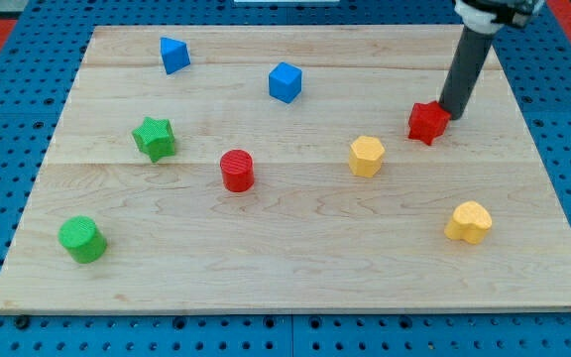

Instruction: Push the red star into the yellow heart

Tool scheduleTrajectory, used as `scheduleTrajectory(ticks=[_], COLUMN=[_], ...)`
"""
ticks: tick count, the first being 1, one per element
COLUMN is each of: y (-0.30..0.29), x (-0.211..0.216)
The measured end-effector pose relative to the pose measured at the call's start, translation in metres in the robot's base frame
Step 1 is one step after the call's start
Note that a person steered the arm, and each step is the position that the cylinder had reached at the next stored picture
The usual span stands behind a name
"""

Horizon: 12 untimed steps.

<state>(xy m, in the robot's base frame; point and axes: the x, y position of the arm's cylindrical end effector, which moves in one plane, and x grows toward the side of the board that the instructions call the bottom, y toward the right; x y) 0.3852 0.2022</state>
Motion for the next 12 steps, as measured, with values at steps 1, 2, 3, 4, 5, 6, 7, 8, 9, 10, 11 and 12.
scheduleTrajectory(ticks=[1, 2, 3, 4, 5, 6, 7, 8, 9, 10, 11, 12], y=[0.01, -0.027, -0.054, -0.011, -0.024, 0.047, 0.02, 0.008, 0.011, 0.011, 0.009, 0.005], x=[-0.013, -0.03, 0.003, 0.057, 0.006, 0.027, 0.076, 0.094, 0.093, 0.093, 0.089, 0.059])
